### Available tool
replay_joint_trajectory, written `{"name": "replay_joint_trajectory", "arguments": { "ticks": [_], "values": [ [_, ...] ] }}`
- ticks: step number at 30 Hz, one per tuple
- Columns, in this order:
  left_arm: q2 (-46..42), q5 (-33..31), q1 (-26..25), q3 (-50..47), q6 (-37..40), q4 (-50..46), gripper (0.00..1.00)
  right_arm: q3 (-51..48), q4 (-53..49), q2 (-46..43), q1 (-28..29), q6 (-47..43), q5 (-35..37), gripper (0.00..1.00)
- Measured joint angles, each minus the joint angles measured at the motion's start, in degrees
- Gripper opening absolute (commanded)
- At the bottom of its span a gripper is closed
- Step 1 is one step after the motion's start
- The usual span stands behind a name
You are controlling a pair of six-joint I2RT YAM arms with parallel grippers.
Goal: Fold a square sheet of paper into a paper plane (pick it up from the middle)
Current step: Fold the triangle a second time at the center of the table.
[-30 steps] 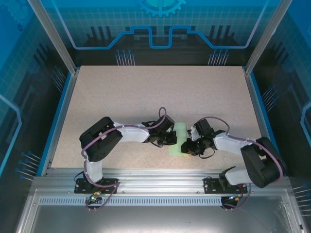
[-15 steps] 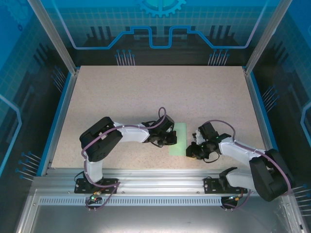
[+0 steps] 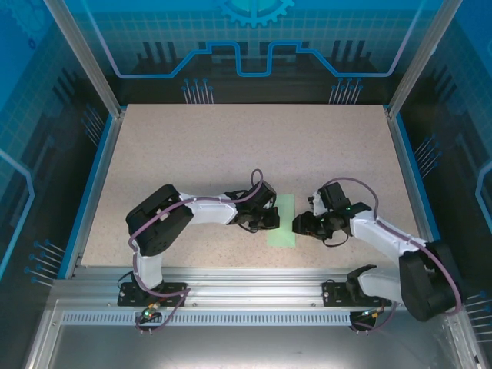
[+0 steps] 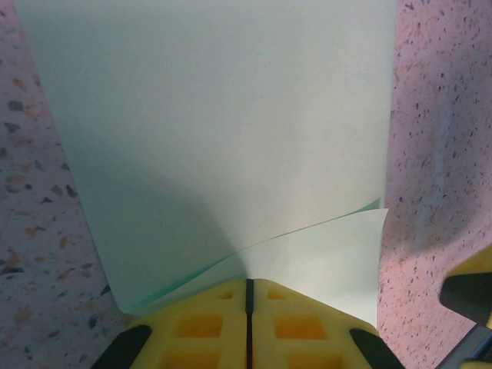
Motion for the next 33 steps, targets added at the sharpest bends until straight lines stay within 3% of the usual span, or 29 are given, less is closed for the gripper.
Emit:
{"name": "replay_joint_trajectory", "arguments": {
  "ticks": [15, 33],
  "values": [
    [-0.5, 0.0, 0.0, 0.8, 0.0, -2.4, 0.12, 1.4, 6.1, 10.1, 0.0, -2.4, -5.1, 0.45],
    [0.1, 0.0, 0.0, 1.9, 0.0, -4.6, 0.08, 1.4, 6.3, 10.3, -0.4, -2.5, -5.8, 0.44]
  ]
}}
